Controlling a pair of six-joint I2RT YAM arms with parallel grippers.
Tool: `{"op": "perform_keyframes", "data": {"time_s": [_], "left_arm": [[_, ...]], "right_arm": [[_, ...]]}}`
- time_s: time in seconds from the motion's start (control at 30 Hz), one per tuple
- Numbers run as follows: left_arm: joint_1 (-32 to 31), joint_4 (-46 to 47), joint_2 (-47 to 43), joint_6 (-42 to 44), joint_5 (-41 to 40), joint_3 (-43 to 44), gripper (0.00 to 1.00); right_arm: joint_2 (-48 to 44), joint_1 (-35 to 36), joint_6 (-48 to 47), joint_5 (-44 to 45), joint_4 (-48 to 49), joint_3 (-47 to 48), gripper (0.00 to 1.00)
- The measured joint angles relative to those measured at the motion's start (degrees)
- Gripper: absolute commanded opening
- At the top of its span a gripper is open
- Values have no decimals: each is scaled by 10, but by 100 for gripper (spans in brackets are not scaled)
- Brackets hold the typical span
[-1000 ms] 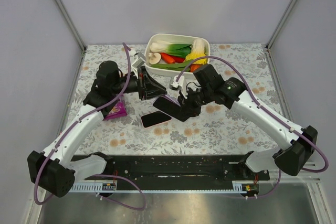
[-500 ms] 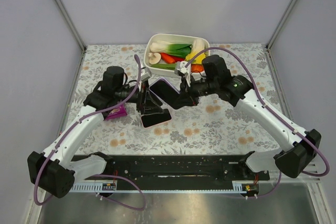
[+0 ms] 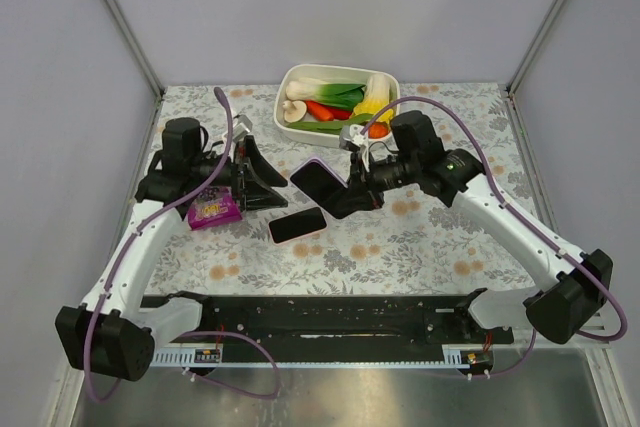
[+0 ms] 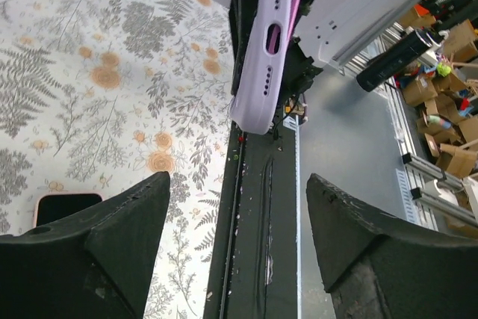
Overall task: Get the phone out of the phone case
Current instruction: Remove the phone case from the phone.
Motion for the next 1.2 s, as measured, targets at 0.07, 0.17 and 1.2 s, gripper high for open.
{"op": "perform_keyframes", "data": {"time_s": [0.07,0.17,1.2], "left_arm": [[5,-14,-4,22,16,9,74],[4,-23,-8,48,32,20,71],[-65,47,18,-16,25,57,0]], "right_arm": [[0,-1,0,-23,-1,-3,0],[0,-1,-1,-65,0,-3,0],[27,-1,-10,-115,-3,-3,0]]}}
